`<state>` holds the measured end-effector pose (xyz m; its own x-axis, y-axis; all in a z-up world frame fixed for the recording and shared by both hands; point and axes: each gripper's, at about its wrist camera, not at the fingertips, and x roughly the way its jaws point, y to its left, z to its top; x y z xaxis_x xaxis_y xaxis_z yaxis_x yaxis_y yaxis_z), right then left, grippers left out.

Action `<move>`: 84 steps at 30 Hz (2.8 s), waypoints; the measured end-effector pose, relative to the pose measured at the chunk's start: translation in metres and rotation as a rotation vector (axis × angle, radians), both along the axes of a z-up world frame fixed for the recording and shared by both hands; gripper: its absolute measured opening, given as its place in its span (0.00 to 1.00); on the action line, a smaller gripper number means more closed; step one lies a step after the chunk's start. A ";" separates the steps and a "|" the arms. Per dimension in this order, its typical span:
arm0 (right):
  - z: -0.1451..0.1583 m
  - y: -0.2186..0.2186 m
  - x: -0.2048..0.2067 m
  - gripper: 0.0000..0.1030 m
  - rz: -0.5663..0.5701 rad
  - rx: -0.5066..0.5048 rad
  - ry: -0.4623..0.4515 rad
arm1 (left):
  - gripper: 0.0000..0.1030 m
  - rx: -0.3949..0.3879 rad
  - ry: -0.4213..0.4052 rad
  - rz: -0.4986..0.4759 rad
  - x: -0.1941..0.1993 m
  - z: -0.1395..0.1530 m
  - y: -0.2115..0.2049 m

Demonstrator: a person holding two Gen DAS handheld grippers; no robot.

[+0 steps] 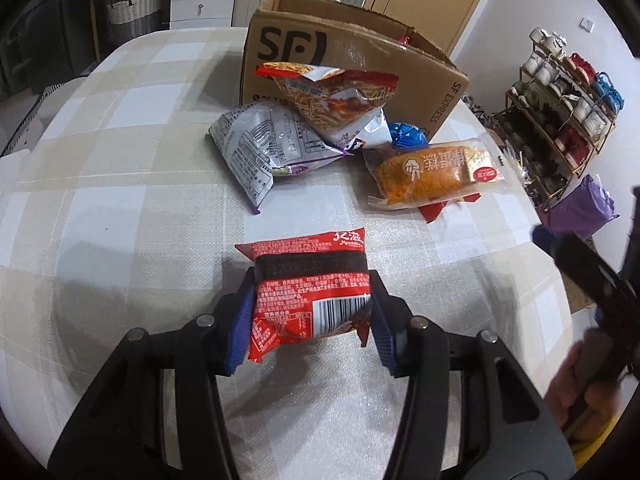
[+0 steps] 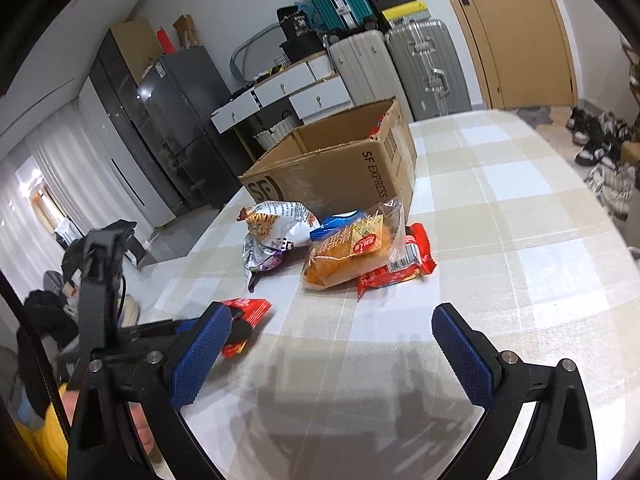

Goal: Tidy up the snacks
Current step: 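Grasp the bread packet with the right tool while the left tool holds the chocolate bar, then carry the chocolate bar with the left tool while the right tool carries the bread packet to the box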

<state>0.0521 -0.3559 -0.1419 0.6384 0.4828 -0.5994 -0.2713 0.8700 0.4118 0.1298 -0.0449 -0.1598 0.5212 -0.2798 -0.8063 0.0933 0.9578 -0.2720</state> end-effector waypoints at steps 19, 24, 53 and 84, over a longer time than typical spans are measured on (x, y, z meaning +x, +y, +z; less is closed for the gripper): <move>-0.029 0.038 0.076 0.75 0.049 -0.202 0.007 | 0.46 -0.073 0.024 -0.015 -0.009 -0.008 0.021; -0.028 0.042 0.072 0.55 0.065 -0.224 0.000 | 0.46 -0.082 0.032 -0.009 -0.008 -0.011 0.022; -0.027 0.010 -0.032 0.28 0.085 0.022 0.059 | 0.47 -0.091 -0.018 0.006 -0.054 0.014 0.041; -0.041 0.054 -0.013 0.29 0.271 -0.225 0.125 | 0.47 -0.087 0.000 -0.008 -0.063 0.011 0.045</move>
<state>0.0388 -0.3023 -0.1825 0.4208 0.4712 -0.7752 -0.4639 0.8461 0.2625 0.0665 0.0001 -0.1486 0.5185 -0.3526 -0.7790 0.1006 0.9298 -0.3539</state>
